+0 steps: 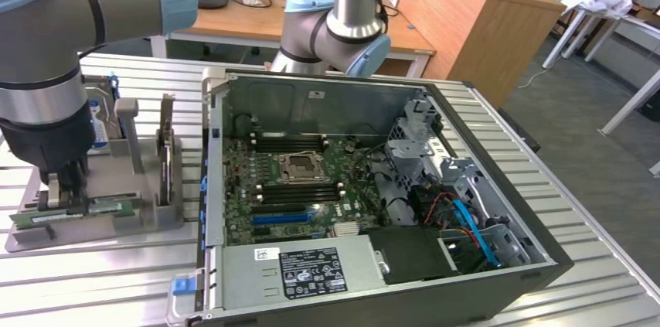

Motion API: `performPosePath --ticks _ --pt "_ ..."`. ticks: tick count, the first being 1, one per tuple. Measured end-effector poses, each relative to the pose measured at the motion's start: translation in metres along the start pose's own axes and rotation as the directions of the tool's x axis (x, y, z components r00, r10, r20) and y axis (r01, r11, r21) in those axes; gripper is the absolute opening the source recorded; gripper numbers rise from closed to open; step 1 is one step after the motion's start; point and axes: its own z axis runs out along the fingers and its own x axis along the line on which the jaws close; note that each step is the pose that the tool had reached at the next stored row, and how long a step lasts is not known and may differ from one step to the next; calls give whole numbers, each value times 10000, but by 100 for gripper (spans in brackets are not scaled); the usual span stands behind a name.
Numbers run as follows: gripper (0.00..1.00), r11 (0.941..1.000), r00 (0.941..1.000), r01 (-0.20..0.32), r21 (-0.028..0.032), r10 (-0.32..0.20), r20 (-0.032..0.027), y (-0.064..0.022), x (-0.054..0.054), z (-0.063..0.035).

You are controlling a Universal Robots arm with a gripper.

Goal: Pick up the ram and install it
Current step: 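Pick up the ram and move it above insertion slot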

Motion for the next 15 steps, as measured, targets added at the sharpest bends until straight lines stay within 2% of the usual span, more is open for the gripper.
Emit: performPosePath --ticks 15 --pt "11 10000 10000 0 0 0 0 3 -1 -66"
